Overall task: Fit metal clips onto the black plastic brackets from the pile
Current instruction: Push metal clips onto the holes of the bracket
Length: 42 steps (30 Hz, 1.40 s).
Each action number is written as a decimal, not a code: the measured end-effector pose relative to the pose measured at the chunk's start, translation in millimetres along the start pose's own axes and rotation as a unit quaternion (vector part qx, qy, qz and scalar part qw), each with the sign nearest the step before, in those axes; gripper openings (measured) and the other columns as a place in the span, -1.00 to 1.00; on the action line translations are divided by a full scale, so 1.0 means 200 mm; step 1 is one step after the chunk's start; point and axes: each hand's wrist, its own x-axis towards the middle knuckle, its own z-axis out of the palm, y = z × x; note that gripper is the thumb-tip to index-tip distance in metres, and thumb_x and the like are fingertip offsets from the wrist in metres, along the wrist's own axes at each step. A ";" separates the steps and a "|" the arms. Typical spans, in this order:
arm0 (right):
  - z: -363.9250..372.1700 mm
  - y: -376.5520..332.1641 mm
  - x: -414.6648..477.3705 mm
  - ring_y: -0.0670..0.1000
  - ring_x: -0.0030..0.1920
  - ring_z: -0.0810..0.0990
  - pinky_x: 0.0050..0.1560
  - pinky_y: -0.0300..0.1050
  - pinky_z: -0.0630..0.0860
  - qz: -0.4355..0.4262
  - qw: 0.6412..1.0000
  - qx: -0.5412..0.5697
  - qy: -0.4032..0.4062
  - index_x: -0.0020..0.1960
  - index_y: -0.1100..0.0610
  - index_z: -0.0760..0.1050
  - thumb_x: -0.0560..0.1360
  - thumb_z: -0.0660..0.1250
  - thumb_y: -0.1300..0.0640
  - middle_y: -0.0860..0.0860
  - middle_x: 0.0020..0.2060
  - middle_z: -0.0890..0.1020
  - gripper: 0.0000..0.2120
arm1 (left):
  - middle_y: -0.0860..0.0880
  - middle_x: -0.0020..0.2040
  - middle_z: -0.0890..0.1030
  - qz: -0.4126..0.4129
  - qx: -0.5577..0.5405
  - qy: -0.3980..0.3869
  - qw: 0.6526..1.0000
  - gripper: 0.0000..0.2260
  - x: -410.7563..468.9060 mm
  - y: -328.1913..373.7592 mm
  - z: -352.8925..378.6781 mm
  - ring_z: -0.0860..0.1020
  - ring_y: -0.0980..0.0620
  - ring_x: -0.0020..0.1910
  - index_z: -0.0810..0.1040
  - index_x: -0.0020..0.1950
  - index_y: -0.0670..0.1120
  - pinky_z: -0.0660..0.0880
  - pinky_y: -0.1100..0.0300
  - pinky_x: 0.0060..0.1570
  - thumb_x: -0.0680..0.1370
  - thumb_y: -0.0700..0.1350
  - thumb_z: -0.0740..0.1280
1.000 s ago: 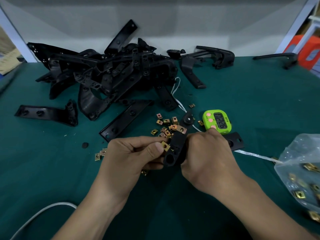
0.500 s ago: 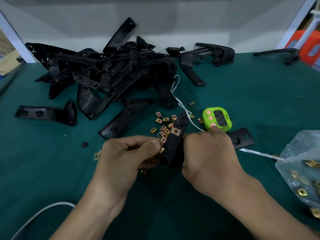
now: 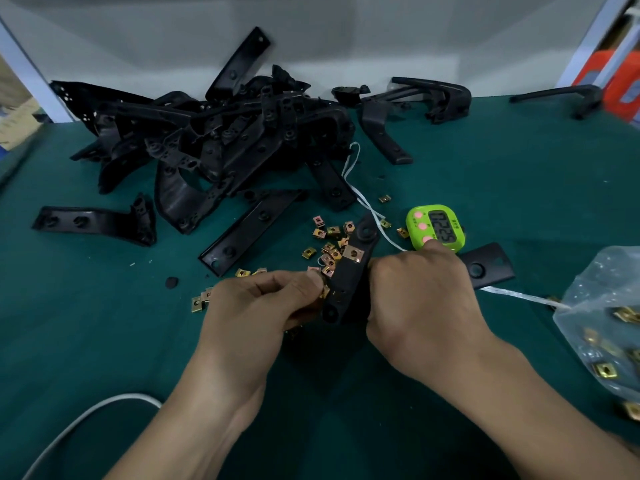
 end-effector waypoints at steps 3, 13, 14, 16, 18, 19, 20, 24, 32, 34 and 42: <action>0.00 -0.01 0.00 0.03 -0.46 0.20 -0.11 -0.01 0.15 -0.008 1.000 -0.009 0.001 -0.36 0.02 0.20 0.35 0.33 0.06 -0.04 -0.49 0.27 -0.71 | -0.10 -0.22 0.72 0.005 0.023 -0.010 1.000 -0.72 0.00 0.00 -0.01 0.66 0.08 -0.23 0.74 -0.26 -0.12 0.58 0.34 -0.17 0.26 0.09 0.48; -0.01 -0.01 0.00 0.02 -0.49 0.14 -0.14 -0.02 0.14 -0.004 1.000 -0.019 0.002 -0.37 0.03 0.17 0.33 0.35 0.05 -0.03 -0.52 0.23 -0.67 | -0.19 -0.16 0.73 -0.047 -0.080 0.037 0.995 -0.73 -0.01 -0.03 0.05 0.69 -0.02 -0.21 0.73 -0.20 -0.26 0.65 0.21 -0.11 0.31 -0.05 0.47; -0.01 -0.02 0.00 0.01 -0.49 0.14 -0.13 -0.03 0.13 0.001 1.000 -0.019 0.003 -0.37 0.03 0.17 0.33 0.35 0.05 -0.02 -0.51 0.24 -0.67 | -0.19 -0.15 0.73 -0.043 -0.080 0.045 0.995 -0.73 -0.02 -0.03 0.06 0.70 -0.01 -0.20 0.73 -0.20 -0.25 0.65 0.20 -0.09 0.32 -0.04 0.47; -0.01 -0.02 -0.01 0.01 -0.48 0.15 -0.12 -0.04 0.12 0.011 1.000 -0.022 0.005 -0.37 0.04 0.19 0.34 0.35 0.07 -0.02 -0.50 0.25 -0.68 | -0.21 -0.12 0.74 -0.031 -0.066 0.063 0.995 -0.74 -0.03 -0.04 0.07 0.70 -0.03 -0.16 0.72 -0.18 -0.26 0.64 0.16 -0.03 0.36 -0.05 0.49; -0.01 -0.02 0.00 0.01 -0.48 0.16 -0.10 -0.04 0.11 0.018 0.999 -0.027 0.005 -0.37 0.04 0.20 0.35 0.37 0.07 -0.02 -0.50 0.26 -0.67 | -0.18 -0.15 0.74 -0.009 -0.027 0.076 0.997 -0.83 -0.04 -0.06 0.08 0.70 -0.04 -0.15 0.73 -0.19 -0.20 0.65 0.14 -0.04 0.45 -0.09 0.50; -0.01 -0.03 0.00 0.00 -0.48 0.16 -0.10 -0.04 0.12 0.018 0.999 -0.028 0.003 -0.37 0.04 0.21 0.35 0.38 0.07 -0.02 -0.50 0.27 -0.67 | -0.13 -0.19 0.74 0.008 0.000 0.082 0.997 -0.88 -0.04 -0.06 0.08 0.70 0.00 -0.17 0.74 -0.21 -0.15 0.63 0.20 -0.10 0.47 -0.11 0.50; -0.01 -0.03 0.00 0.00 -0.48 0.17 -0.10 -0.04 0.12 0.017 0.999 -0.028 -0.001 -0.37 0.03 0.22 0.35 0.39 0.07 -0.02 -0.50 0.27 -0.66 | -0.06 -0.23 0.74 0.028 0.025 0.087 0.995 -0.90 -0.05 -0.07 0.08 0.68 0.07 -0.21 0.75 -0.22 -0.08 0.58 0.28 -0.16 0.48 -0.11 0.50; -0.01 -0.03 0.01 0.00 -0.49 0.17 -0.10 -0.05 0.14 0.018 0.999 -0.028 -0.012 -0.38 0.03 0.22 0.33 0.46 0.02 -0.03 -0.51 0.27 -0.60 | 0.14 -0.30 0.71 0.109 0.107 0.095 0.984 -0.88 -0.07 -0.08 0.08 0.64 0.29 -0.30 0.75 -0.18 0.14 0.47 0.48 -0.29 0.48 -0.10 0.52; 0.00 -0.02 0.04 -0.03 -0.48 0.17 -0.22 -0.08 0.14 0.056 0.998 -0.006 -0.021 -0.34 0.03 0.14 0.32 0.48 -0.01 -0.05 -0.49 0.23 -0.53 | 0.25 -0.23 0.71 0.145 0.151 0.028 0.978 -0.63 -0.07 -0.06 0.07 0.64 0.36 -0.23 0.70 -0.19 0.36 0.48 0.53 -0.23 0.42 -0.18 0.58; 0.00 -0.02 0.04 -0.04 -0.40 0.33 -0.28 -0.07 0.11 0.059 0.998 0.004 -0.015 -0.33 0.02 0.14 0.33 0.47 -0.02 -0.06 -0.48 0.23 -0.53 | 0.33 -0.18 0.69 0.139 0.187 0.030 0.972 -0.65 -0.07 -0.07 0.06 0.63 0.40 -0.13 0.69 -0.21 0.35 0.46 0.57 -0.19 0.38 -0.15 0.61; -0.06 0.03 -0.04 0.10 -0.21 0.55 -0.19 -0.09 0.21 0.061 0.997 0.047 -0.007 -0.19 0.01 0.34 0.37 0.42 0.06 -0.05 -0.29 0.52 -0.77 | 0.37 -0.20 0.67 0.168 0.213 0.063 0.960 -0.73 -0.07 -0.06 0.09 0.63 0.42 -0.13 0.67 -0.18 0.21 0.45 0.58 -0.14 0.41 -0.18 0.58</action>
